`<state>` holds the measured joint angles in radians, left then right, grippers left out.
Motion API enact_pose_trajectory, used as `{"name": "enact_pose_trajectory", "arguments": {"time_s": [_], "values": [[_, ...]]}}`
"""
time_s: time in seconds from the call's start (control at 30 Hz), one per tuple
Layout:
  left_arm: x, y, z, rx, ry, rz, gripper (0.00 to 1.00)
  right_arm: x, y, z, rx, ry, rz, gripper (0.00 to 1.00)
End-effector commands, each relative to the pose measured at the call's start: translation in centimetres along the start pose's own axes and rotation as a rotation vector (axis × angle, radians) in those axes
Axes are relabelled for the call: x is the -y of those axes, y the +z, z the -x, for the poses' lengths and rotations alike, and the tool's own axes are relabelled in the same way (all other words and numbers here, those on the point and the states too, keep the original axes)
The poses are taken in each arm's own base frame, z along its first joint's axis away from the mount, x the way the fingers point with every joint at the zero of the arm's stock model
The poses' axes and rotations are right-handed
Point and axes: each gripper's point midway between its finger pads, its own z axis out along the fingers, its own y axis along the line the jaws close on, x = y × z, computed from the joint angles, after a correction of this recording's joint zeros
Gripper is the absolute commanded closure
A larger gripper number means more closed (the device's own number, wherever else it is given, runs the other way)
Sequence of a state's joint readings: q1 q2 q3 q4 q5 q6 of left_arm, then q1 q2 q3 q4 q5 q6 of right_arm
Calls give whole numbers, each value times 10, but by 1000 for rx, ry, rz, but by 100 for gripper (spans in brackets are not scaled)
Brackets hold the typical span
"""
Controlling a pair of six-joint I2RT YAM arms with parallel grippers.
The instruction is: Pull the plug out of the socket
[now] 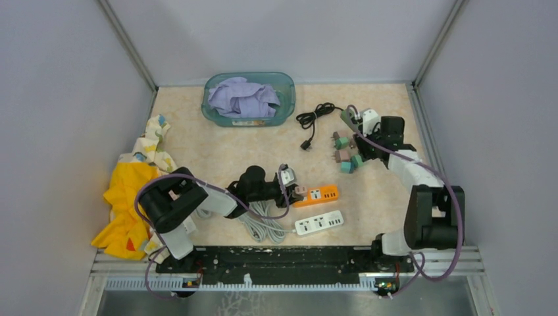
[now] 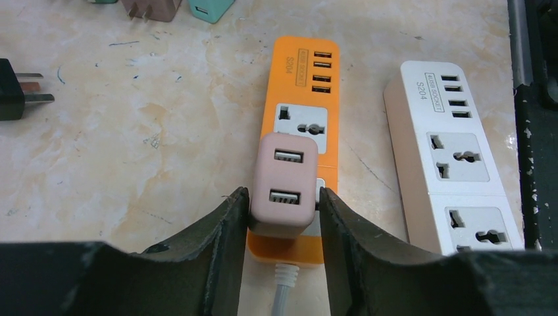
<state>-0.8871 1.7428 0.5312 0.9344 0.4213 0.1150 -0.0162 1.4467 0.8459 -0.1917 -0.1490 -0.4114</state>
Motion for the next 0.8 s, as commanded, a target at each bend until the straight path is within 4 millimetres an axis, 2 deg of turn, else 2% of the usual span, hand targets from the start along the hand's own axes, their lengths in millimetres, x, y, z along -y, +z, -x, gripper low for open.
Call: {"name": "enact_pose_trajectory", "arguments": {"time_s": [0.0,0.13,0.23,0.33,0.4,0.53,0.67,0.77], "values": [[9,-6,7,12,-16,-21,47,-49,-47,58,261,-204,302,45],[10,-9,12,23,-10,-19,39,-105,-88,72,475,-321,582,37],[10,-11,14,34,-8,-15,34,-147,-116,59,598,-455,788,33],[10,-15,18,45,-5,-7,32,-182,-135,37,706,-622,924,19],[10,-18,19,48,-2,-2,31,-197,-139,28,742,-708,971,13],[14,-26,17,44,1,-1,31,-216,-135,16,712,-770,1056,13],[20,-38,13,50,-14,-1,31,-237,-128,4,641,-822,1116,15],[23,-46,11,60,-25,4,31,-247,-113,6,575,-854,1085,21]]}}
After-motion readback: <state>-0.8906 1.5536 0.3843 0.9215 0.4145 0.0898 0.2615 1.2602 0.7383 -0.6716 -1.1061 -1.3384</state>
